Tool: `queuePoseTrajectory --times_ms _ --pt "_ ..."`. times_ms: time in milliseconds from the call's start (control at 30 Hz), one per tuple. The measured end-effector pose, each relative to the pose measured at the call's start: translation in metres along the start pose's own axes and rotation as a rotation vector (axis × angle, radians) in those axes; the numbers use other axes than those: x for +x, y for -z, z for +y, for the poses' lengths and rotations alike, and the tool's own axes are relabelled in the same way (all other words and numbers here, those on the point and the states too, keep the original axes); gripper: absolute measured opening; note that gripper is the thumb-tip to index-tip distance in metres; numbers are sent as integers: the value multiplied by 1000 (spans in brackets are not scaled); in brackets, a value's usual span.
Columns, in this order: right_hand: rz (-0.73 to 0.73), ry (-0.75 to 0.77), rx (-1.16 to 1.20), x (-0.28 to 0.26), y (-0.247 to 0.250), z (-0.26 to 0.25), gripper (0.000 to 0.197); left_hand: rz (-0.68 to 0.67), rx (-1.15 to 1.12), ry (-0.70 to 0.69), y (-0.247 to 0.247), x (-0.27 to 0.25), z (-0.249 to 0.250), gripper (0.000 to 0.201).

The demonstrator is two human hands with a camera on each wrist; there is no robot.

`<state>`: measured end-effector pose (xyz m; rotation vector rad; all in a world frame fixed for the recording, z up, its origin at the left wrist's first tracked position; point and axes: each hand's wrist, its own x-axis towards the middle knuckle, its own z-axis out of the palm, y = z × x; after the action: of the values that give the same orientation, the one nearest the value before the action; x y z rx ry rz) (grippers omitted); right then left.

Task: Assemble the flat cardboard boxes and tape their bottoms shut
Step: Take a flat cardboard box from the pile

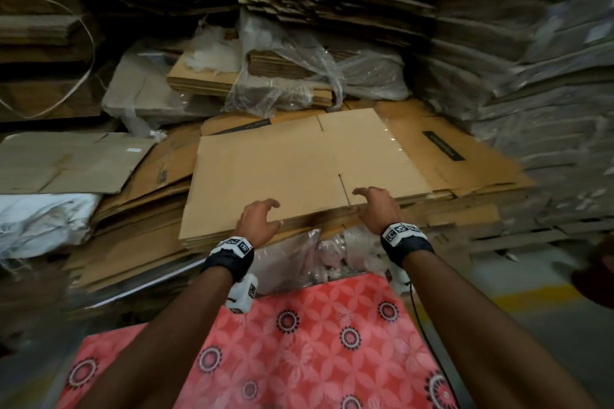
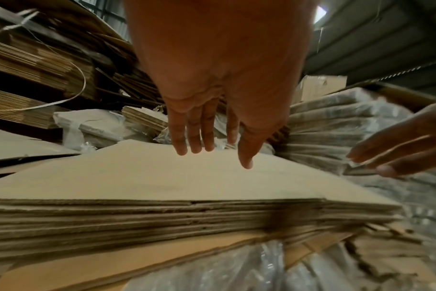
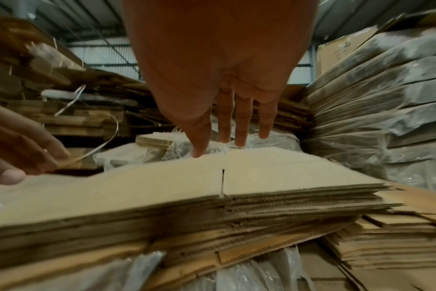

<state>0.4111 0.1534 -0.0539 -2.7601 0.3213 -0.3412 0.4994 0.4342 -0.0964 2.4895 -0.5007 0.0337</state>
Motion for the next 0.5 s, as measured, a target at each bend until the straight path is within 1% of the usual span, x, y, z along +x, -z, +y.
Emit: queuePoseTrajectory --times_ms 100,167,333,433,500 --pt "53 -13 87 -55 25 -18 37 59 -129 -62 17 -49 30 41" --pt "115 -26 150 -100 38 -27 36 72 -194 -110 22 -86 46 39" --pt "276 -69 230 -218 61 -40 34 22 -302 -243 19 -173 83 37" --pt "298 -127 271 -285 63 -30 36 -7 -405 -287 1 -217 108 28" --pt "319 -190 283 -327 62 -16 35 -82 -469 -299 -17 -246 128 23"
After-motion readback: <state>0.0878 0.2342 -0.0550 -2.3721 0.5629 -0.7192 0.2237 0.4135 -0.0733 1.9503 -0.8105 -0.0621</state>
